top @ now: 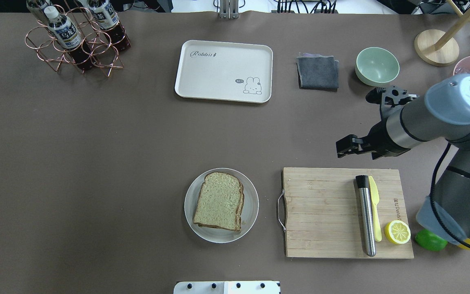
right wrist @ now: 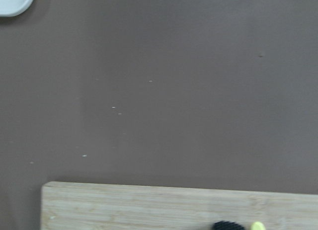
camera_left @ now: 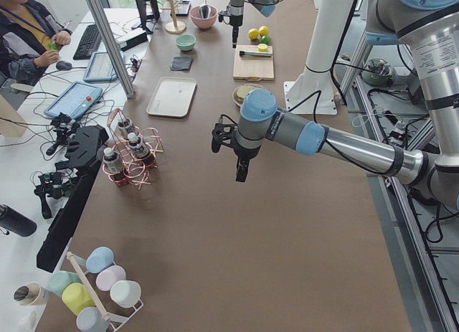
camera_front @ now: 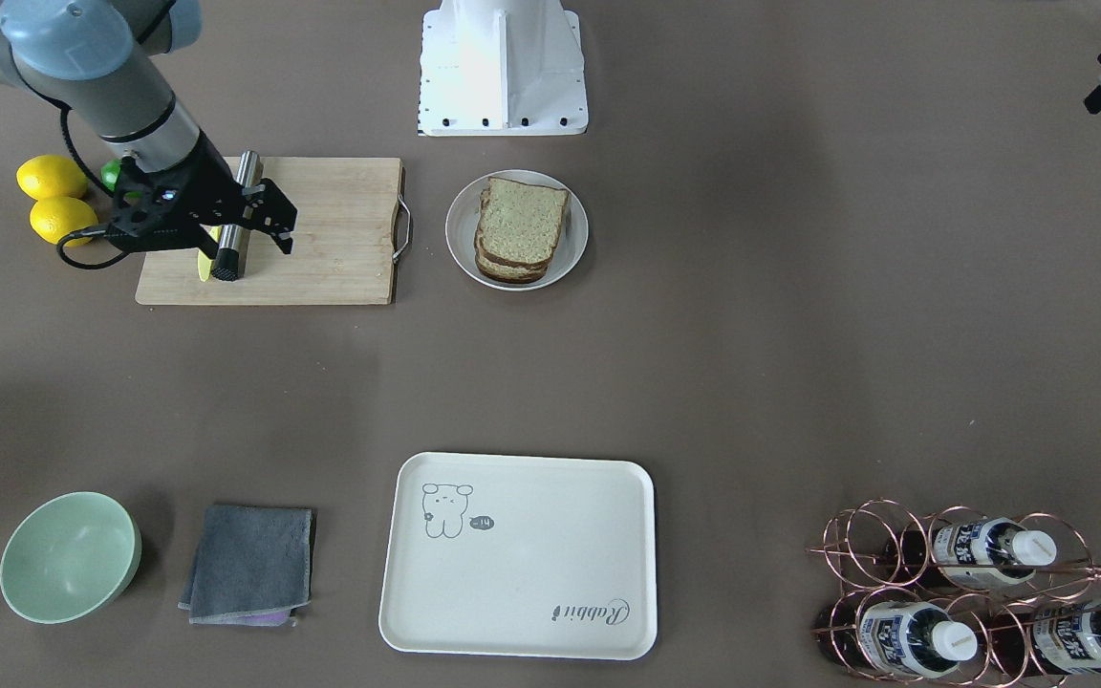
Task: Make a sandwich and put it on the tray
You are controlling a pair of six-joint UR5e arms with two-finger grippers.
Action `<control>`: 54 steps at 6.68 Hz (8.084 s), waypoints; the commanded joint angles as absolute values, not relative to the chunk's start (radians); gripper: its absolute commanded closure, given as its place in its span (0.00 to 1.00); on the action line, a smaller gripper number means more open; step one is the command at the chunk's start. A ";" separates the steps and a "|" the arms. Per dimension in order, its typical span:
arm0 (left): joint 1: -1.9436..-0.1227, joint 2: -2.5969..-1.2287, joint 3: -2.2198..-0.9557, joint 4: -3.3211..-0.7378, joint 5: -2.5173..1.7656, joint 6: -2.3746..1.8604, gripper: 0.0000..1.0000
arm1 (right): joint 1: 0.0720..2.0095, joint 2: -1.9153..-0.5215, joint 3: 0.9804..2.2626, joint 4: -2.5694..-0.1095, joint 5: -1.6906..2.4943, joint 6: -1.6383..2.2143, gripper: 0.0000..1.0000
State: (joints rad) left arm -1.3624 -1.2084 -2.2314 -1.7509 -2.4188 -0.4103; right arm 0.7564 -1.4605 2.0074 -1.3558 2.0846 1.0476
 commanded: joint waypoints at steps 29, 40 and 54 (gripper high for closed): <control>-0.310 -2.043 -1.818 -1.746 -1.730 -1.399 1.00 | 1.169 -1.818 1.976 -1.353 2.261 0.367 0.00; -0.582 -2.161 -1.599 -1.994 -1.948 -1.456 1.00 | 1.178 -1.861 1.974 -1.250 2.304 0.368 0.00; -0.838 -2.628 -0.709 -2.286 -2.097 -1.209 1.00 | 1.189 -1.835 1.985 -1.249 2.301 0.368 0.00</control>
State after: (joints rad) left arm -0.8389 -2.6262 -0.7138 -2.2828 -2.1019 -1.2090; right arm 1.1889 -1.8380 1.9839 -1.2487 2.3010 0.3682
